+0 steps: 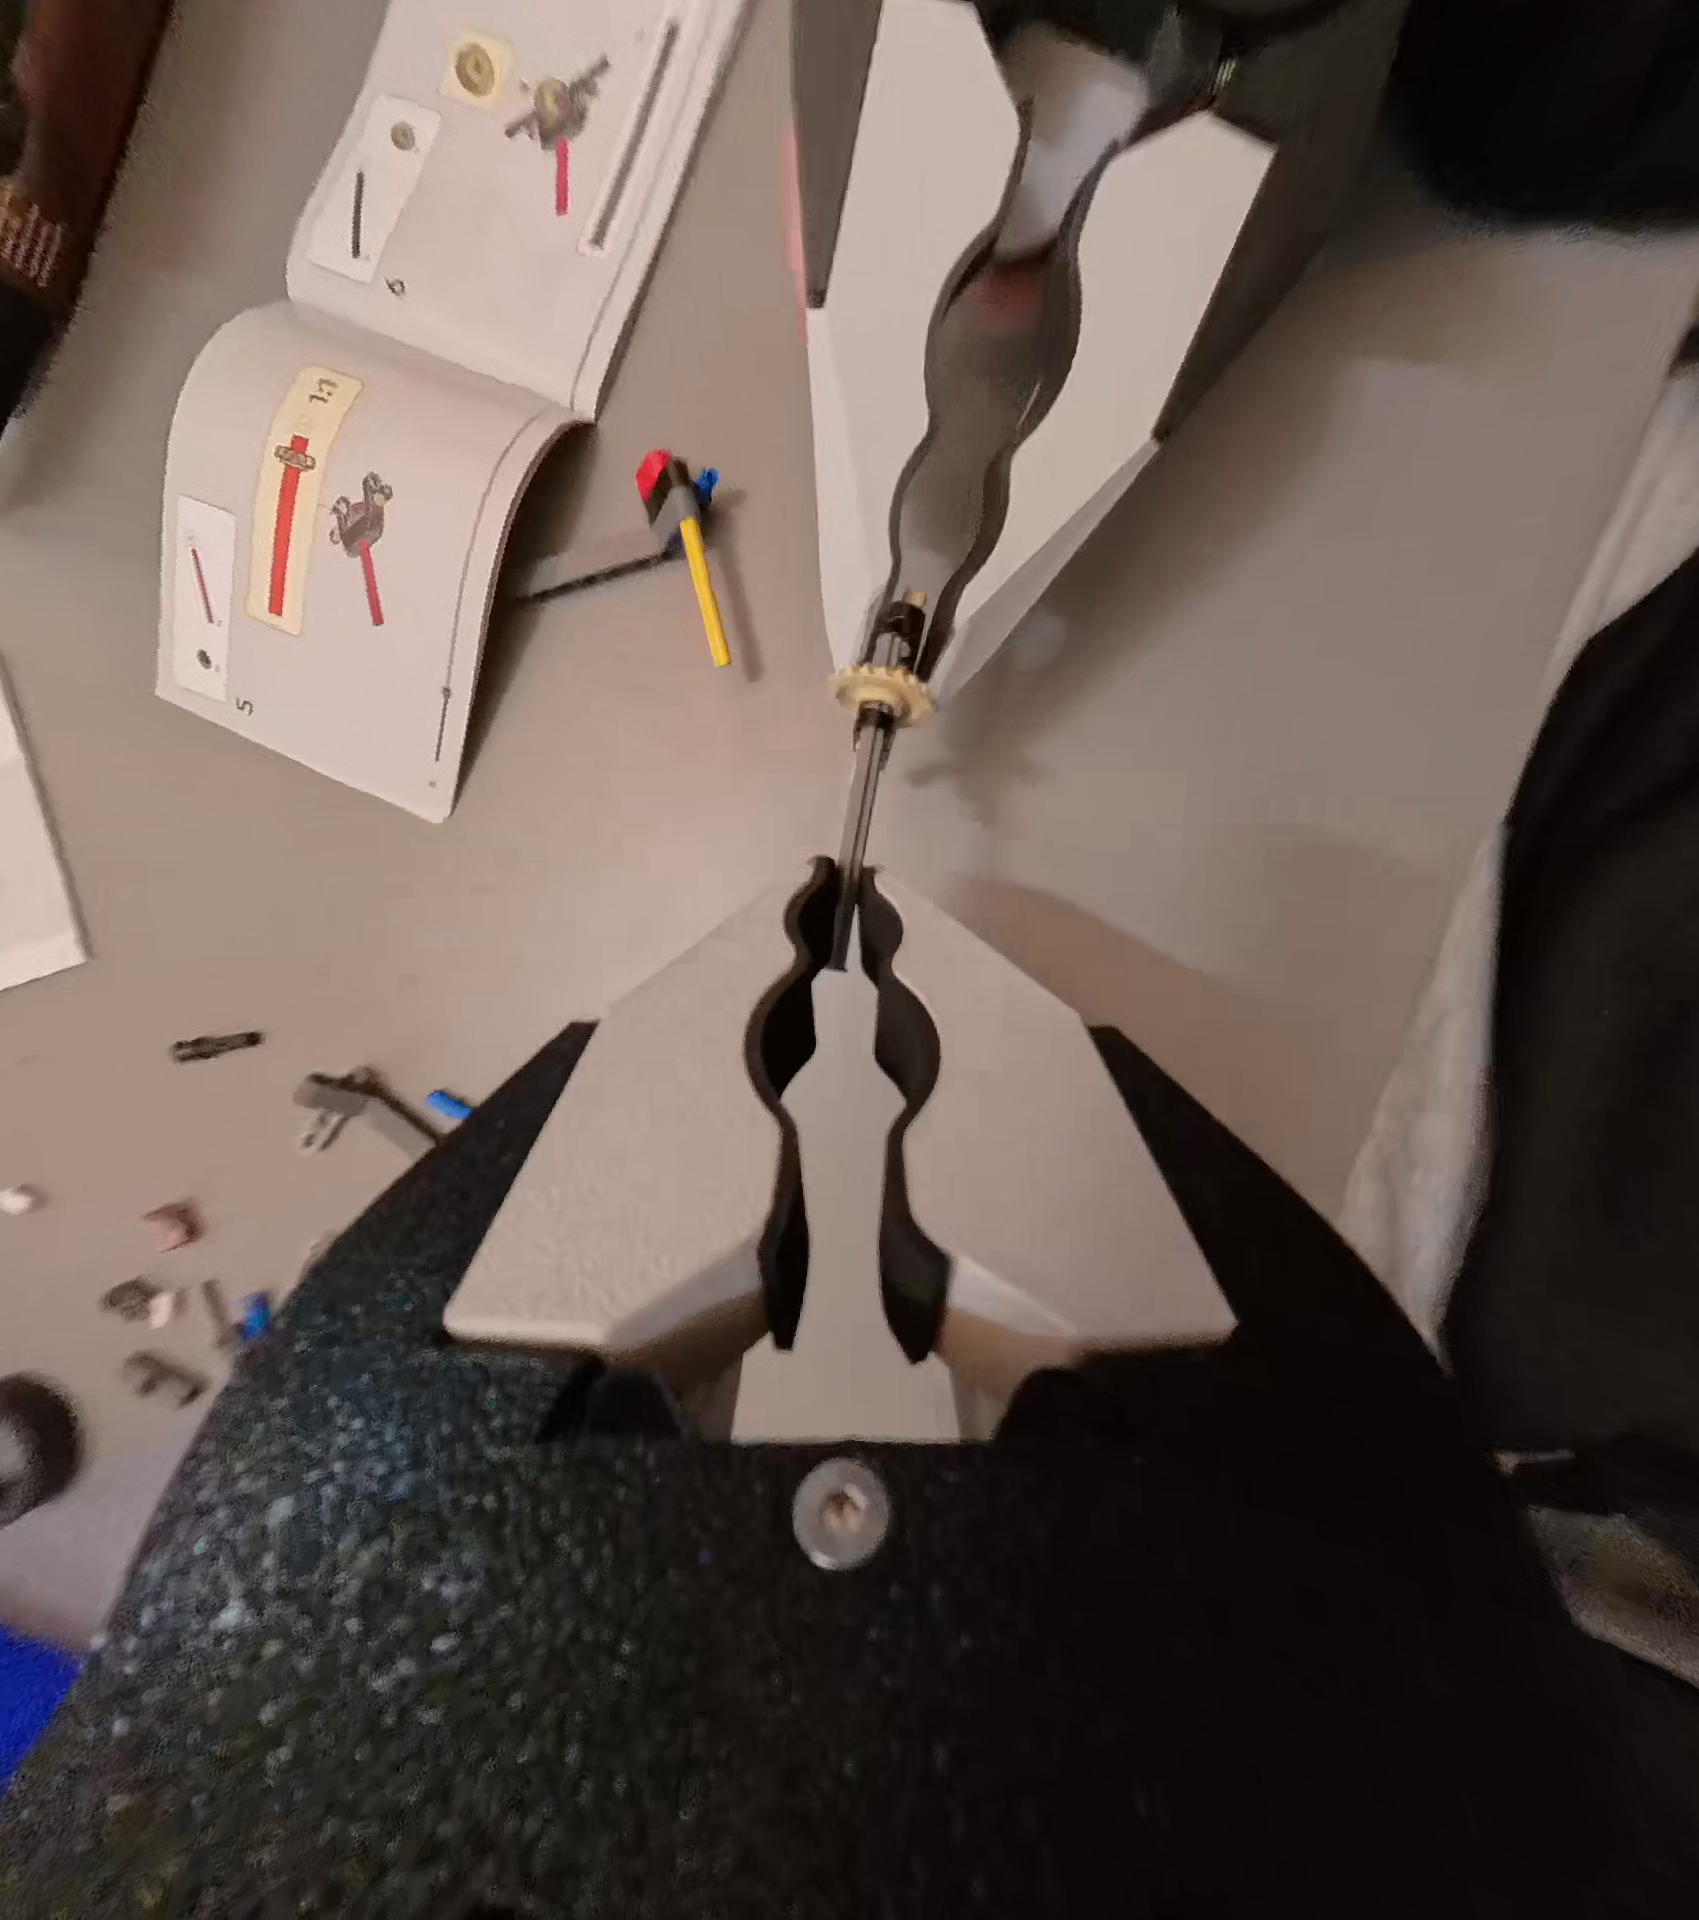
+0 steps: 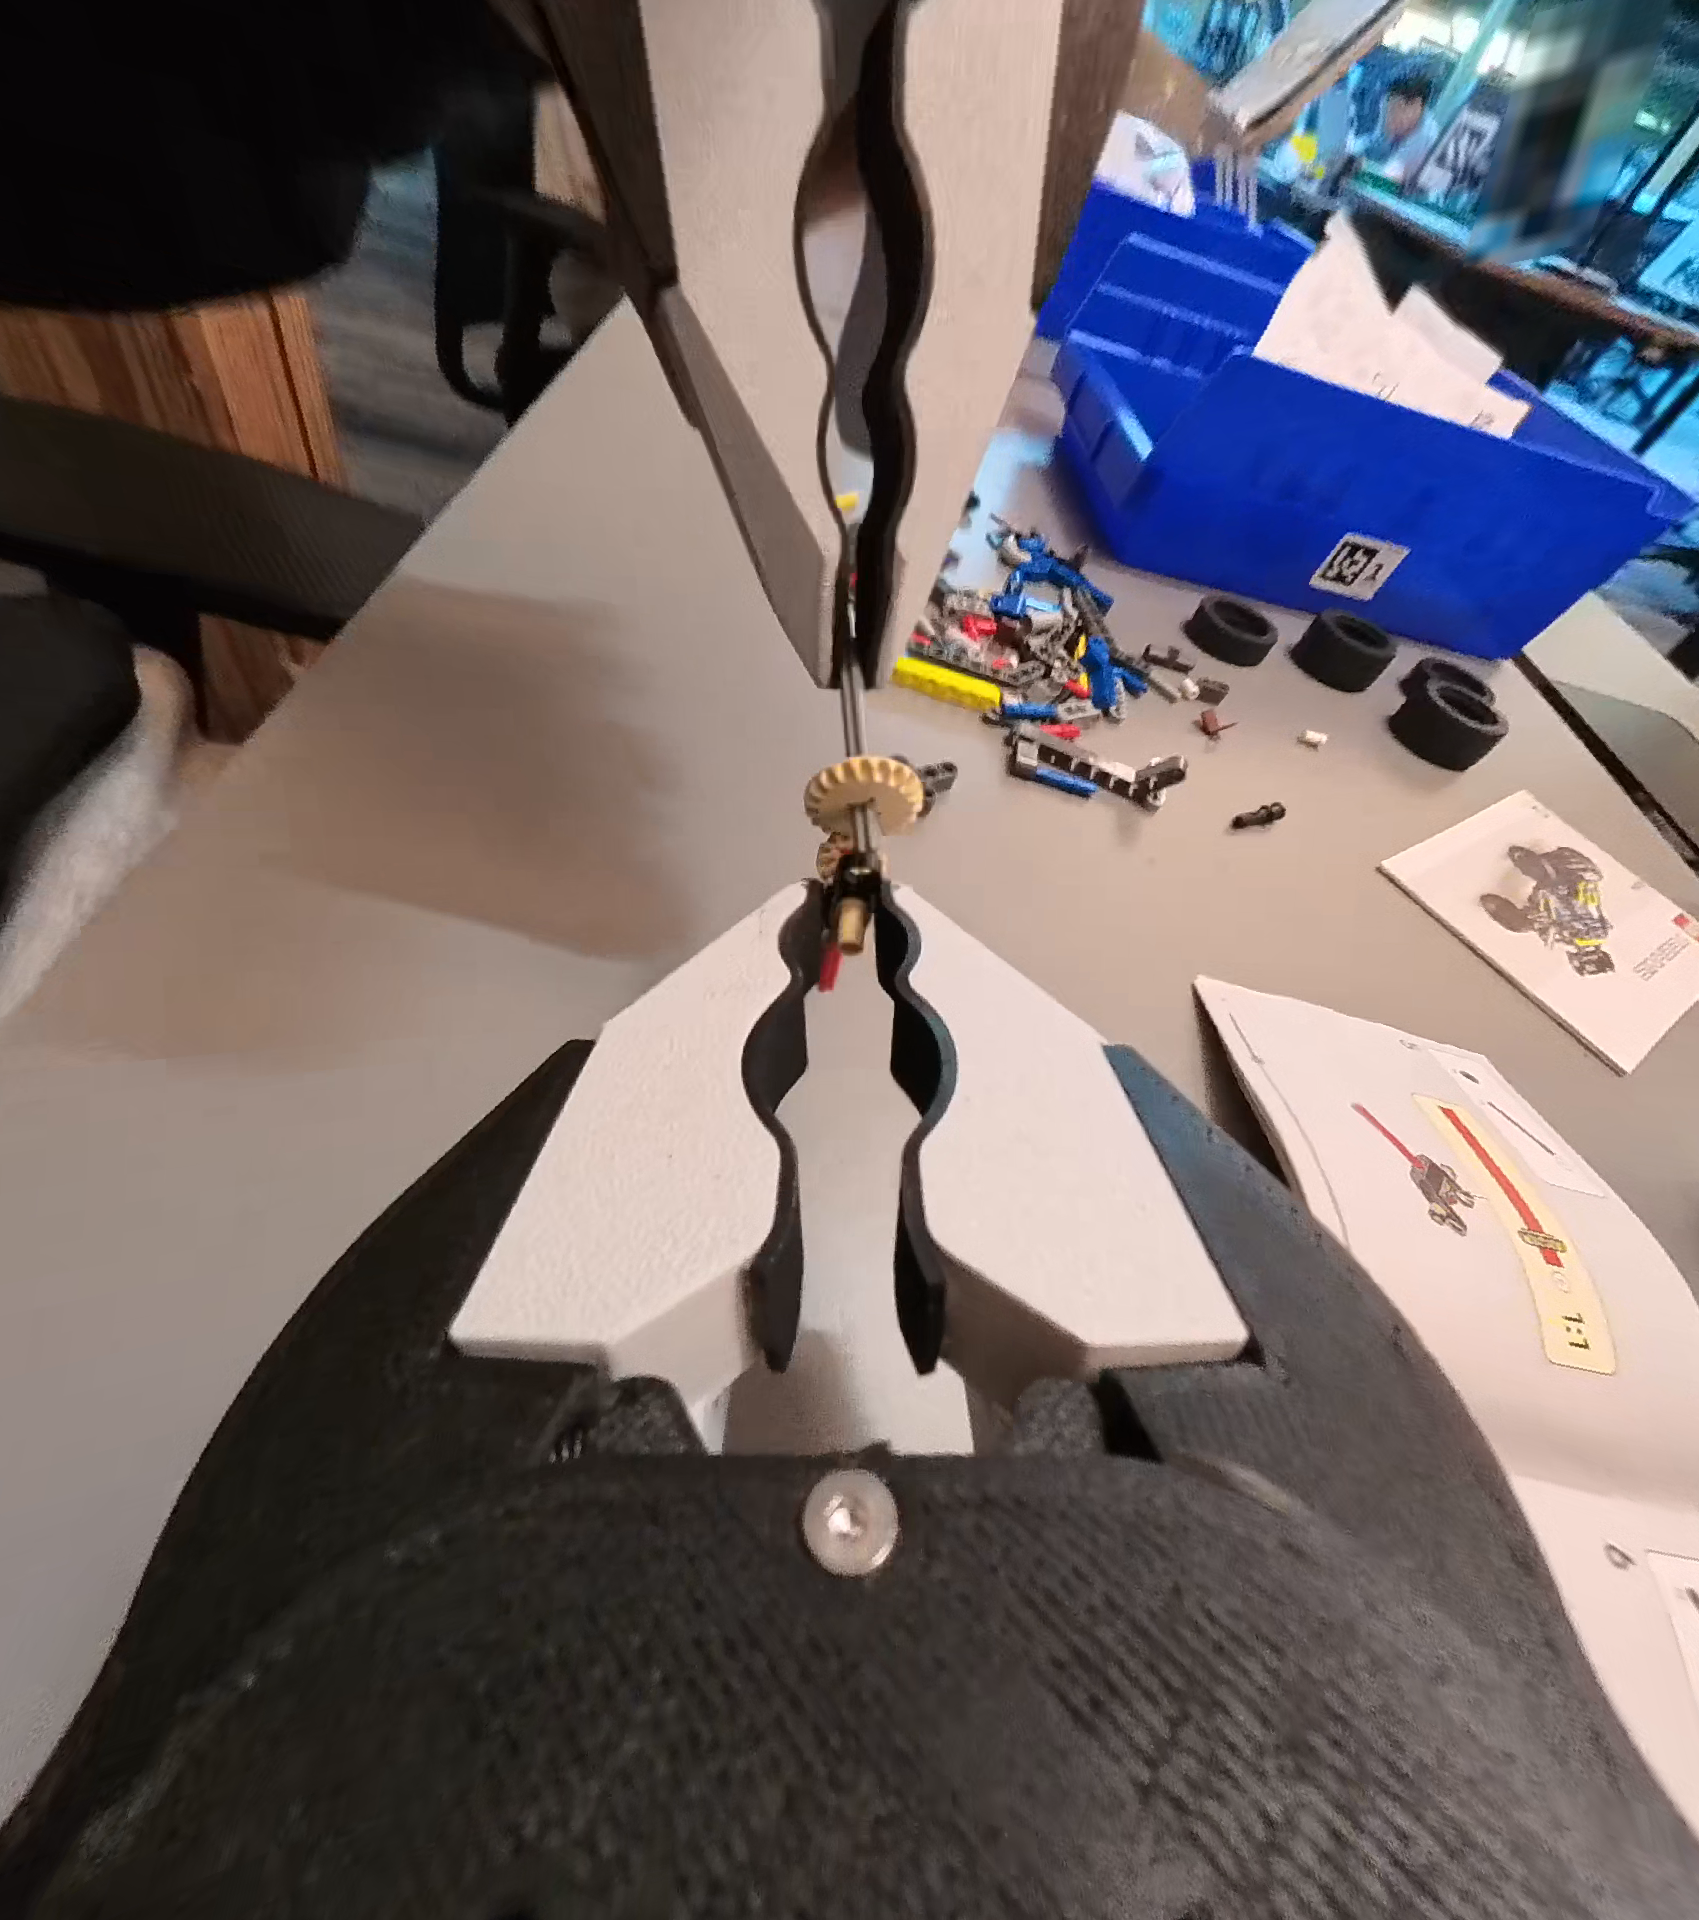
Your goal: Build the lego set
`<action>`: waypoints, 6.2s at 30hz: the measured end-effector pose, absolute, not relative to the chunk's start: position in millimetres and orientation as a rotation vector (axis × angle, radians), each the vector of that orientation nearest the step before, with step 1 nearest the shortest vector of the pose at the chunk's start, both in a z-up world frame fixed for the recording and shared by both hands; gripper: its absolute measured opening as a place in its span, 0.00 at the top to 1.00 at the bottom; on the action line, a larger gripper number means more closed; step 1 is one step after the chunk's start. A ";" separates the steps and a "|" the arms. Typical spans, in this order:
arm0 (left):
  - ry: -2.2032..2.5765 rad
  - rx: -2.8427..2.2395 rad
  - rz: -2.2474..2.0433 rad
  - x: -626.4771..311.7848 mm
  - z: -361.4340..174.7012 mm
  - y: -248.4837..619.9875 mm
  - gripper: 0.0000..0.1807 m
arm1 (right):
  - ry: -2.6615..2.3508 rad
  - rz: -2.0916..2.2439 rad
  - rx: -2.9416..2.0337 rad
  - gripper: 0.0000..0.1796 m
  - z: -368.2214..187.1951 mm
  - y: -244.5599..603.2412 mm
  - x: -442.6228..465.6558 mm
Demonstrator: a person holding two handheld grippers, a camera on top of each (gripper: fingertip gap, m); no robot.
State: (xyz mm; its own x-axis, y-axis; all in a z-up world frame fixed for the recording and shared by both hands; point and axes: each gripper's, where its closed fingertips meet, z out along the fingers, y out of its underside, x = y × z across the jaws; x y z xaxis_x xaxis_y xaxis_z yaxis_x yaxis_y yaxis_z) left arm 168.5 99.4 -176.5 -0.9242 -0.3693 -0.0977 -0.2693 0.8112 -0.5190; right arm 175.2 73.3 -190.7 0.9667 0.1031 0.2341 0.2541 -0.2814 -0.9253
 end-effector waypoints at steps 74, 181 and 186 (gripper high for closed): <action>2.576 -0.591 -1.636 187.8 -199.7 80.5 0.95 | -0.042 -0.010 -1.844 0.97 -184.3 43.7 204.0; 2.220 -0.680 -2.313 217.3 -136.6 55.1 0.99 | 0.145 0.074 -1.503 0.97 -140.1 37.2 222.3; 2.215 -0.654 -2.288 216.3 -134.9 53.8 0.99 | 0.160 0.107 -1.496 0.97 -139.8 36.7 222.3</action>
State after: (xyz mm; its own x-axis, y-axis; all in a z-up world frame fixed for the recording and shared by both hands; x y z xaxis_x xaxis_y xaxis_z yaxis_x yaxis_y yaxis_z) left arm 216.3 53.8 -134.9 -0.9134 -0.1963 0.3566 -0.3500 -0.0686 -0.9343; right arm 222.3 36.7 -139.8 0.9847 -0.0283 -0.1719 -0.1695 0.0733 -0.9828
